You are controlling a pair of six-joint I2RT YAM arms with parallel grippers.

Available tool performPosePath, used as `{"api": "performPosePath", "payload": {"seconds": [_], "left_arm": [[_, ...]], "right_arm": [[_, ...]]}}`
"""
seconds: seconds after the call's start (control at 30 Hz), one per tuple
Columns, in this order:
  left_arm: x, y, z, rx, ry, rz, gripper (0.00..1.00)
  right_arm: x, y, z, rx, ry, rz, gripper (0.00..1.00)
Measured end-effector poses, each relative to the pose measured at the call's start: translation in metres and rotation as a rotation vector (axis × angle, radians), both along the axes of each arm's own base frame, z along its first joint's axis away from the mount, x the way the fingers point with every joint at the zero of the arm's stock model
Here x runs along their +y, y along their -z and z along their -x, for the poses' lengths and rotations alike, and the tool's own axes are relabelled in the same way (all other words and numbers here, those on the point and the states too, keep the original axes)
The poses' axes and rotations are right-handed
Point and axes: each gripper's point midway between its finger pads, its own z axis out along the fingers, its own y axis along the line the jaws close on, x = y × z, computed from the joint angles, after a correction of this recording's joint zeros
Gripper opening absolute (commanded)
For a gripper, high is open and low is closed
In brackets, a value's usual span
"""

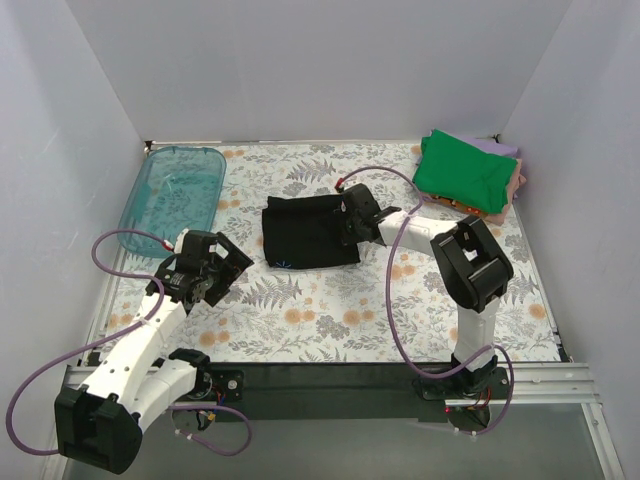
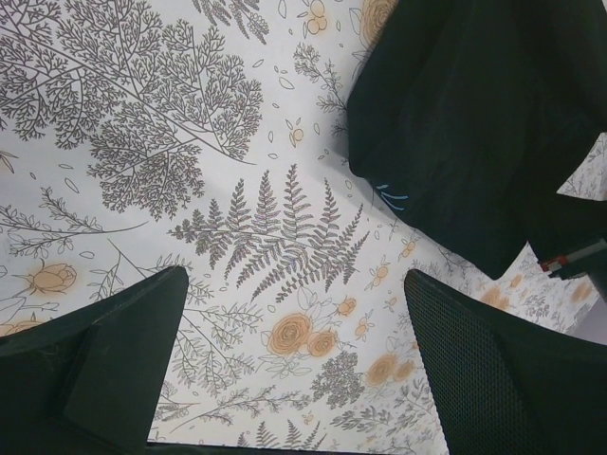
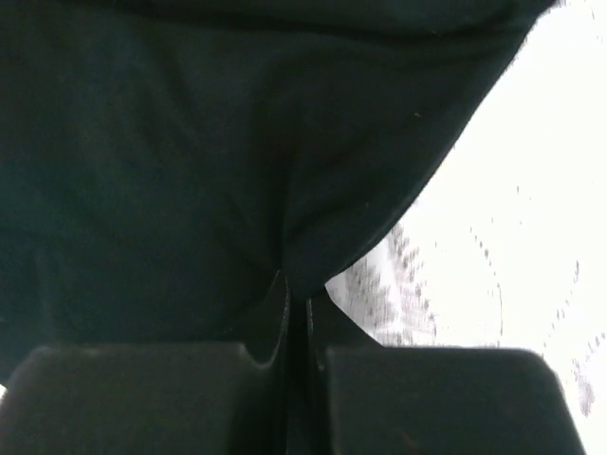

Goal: Fold and stack the t-shirts
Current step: Neatly place the folded tshirt to the corner

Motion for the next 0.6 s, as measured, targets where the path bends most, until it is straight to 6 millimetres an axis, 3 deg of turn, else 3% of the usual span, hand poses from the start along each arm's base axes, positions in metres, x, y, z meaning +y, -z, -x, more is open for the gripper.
{"api": "performPosePath", "payload": {"seconds": [0.17, 0.27, 0.43, 0.6], "left_arm": [[-0.001, 0.000, 0.001, 0.004, 0.006, 0.006, 0.98], [-0.002, 0.000, 0.001, 0.005, 0.009, 0.010, 0.98], [-0.002, 0.000, 0.002, 0.006, 0.010, 0.010, 0.98], [-0.002, -0.002, 0.003, 0.008, 0.009, 0.010, 0.98]], "right_arm": [[-0.013, -0.003, 0.011, -0.046, 0.018, 0.111, 0.01], [-0.029, -0.008, 0.006, -0.087, 0.031, 0.201, 0.01], [-0.053, -0.029, -0.016, -0.184, 0.047, 0.364, 0.01], [-0.064, -0.073, -0.048, -0.312, 0.075, 0.468, 0.01]]}}
